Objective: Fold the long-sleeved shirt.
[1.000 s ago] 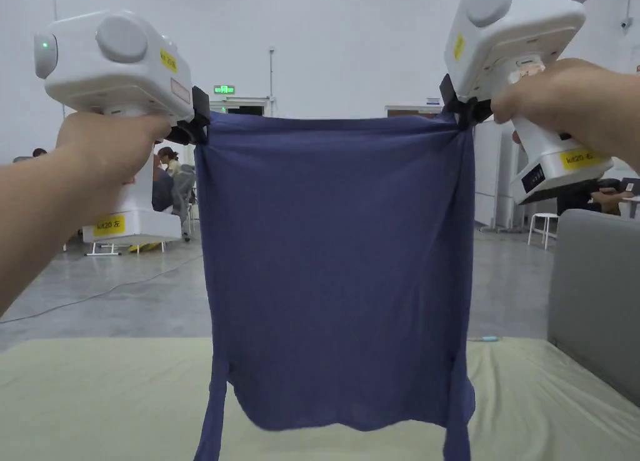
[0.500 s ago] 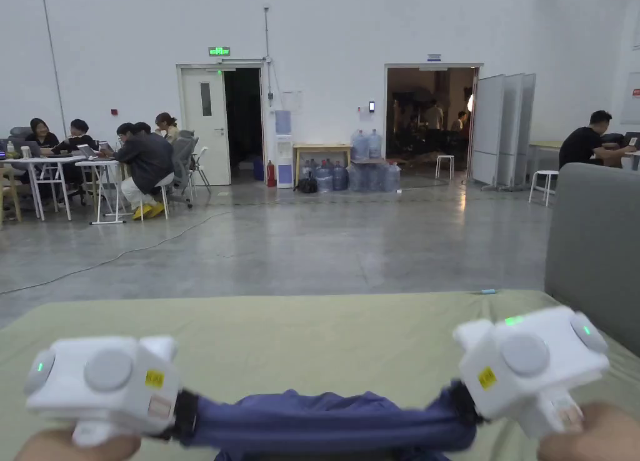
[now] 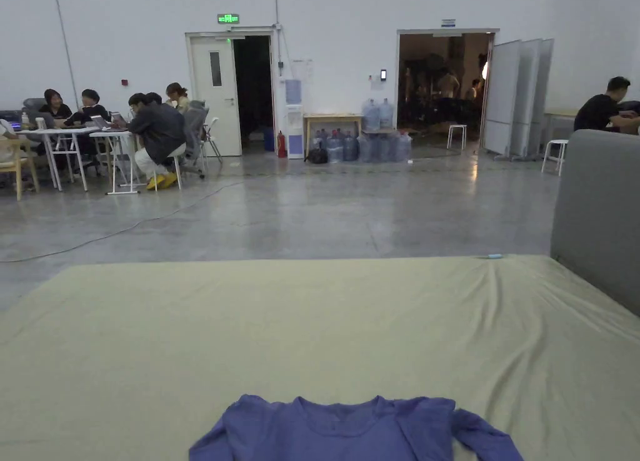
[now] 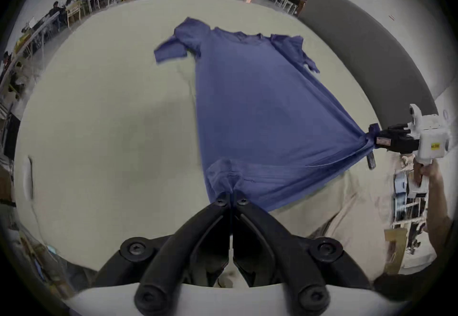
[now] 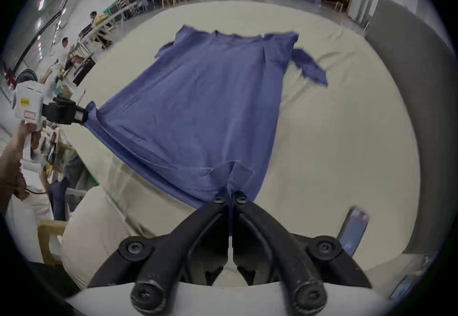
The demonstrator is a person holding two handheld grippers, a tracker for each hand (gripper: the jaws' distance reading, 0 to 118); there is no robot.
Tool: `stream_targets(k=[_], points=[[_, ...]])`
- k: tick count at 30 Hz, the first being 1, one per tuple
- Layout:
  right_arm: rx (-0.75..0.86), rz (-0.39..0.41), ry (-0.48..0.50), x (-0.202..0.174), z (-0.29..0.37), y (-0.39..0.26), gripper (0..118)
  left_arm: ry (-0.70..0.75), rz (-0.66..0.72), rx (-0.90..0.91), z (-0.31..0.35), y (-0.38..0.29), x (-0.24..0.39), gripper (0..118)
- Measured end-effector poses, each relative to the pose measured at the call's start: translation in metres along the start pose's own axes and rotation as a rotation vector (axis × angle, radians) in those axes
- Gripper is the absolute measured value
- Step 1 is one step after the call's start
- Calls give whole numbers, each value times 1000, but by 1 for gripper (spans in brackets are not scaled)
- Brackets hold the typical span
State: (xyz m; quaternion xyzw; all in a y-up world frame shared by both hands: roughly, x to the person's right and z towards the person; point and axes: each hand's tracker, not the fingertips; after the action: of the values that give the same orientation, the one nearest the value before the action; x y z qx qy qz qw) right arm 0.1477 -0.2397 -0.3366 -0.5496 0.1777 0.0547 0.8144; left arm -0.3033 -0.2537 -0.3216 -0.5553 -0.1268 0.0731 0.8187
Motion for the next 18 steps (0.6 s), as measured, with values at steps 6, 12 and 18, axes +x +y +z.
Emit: stream_targets(k=[6,12,18], points=[[-129,-65,0,3,-44,-34,0,25,51,-51,-40,-46,-11,0],[-234,-260,135,23,-87,-42,66,21,189,-50,-70,-61,-21,20],[-119,-555,301,57,-49,-28,77,7,251,102,-10,-50,-17,116]])
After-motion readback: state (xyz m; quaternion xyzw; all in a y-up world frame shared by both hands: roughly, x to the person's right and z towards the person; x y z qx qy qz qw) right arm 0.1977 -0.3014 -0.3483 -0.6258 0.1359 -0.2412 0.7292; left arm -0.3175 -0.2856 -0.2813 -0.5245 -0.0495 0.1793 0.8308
